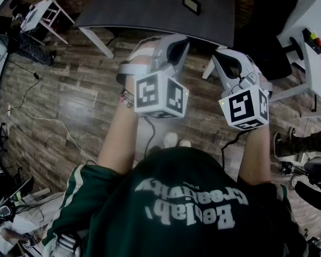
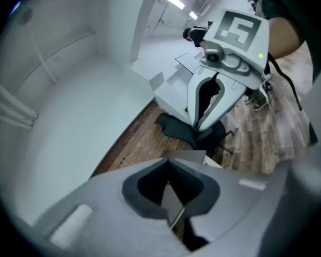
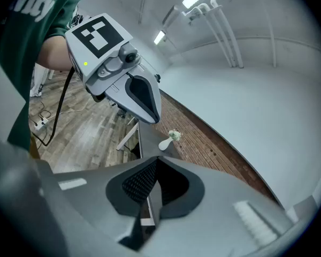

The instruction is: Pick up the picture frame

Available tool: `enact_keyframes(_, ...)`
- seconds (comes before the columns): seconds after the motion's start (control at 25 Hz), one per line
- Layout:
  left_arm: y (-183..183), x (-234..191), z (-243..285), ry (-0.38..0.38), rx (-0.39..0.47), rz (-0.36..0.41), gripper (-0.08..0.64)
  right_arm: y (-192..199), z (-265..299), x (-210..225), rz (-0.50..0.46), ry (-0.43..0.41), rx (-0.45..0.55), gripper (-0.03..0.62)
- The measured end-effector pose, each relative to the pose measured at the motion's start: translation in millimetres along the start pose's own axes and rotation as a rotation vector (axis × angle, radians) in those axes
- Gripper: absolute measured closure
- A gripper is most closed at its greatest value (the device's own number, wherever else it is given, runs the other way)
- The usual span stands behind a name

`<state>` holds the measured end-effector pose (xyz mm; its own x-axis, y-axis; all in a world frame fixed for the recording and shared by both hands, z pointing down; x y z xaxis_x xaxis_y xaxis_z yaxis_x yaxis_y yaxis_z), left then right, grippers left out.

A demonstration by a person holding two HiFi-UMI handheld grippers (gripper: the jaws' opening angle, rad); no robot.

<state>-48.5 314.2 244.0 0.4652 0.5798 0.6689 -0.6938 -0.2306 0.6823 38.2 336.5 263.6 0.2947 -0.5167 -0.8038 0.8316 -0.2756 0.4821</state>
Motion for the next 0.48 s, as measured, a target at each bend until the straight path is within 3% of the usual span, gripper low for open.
enact_keyframes(0.48, 5.9, -9.1, -3.1, -0.004, 0.012, -0.004, 0.557, -8.3, 8.6, 2.0, -0.014, 0.000, -0.007, 0.586)
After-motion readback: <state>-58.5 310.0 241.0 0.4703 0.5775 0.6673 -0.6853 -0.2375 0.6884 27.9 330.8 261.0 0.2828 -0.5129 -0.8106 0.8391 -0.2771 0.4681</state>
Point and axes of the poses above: the fingertips, and each gripper's own axes: z forward along the fingers, x to its right, y out of its underside, the point moved 4 cm from there along -z, backward along the fingers, and after that the axes turned 12 degrees about -z, right-handed, at the moved point
